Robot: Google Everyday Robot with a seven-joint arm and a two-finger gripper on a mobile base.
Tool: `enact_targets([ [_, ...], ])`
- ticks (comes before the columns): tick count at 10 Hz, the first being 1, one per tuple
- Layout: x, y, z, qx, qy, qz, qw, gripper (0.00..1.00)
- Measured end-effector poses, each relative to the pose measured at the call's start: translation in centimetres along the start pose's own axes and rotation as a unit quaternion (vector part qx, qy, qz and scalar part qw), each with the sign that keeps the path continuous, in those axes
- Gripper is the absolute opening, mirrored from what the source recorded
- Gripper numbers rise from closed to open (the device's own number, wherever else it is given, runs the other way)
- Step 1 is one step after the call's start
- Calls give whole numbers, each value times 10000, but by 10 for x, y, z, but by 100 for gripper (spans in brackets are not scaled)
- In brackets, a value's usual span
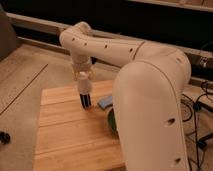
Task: Place the ceramic cup over the eraser
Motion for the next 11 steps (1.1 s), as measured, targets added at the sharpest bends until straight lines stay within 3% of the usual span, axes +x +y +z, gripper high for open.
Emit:
enact_targets([
  [3, 2, -1, 15, -105, 50, 64, 9999, 0],
  [8, 2, 12, 37, -410, 10, -135, 9991, 0],
  [11, 3, 12, 37, -417, 10, -139, 9990, 0],
])
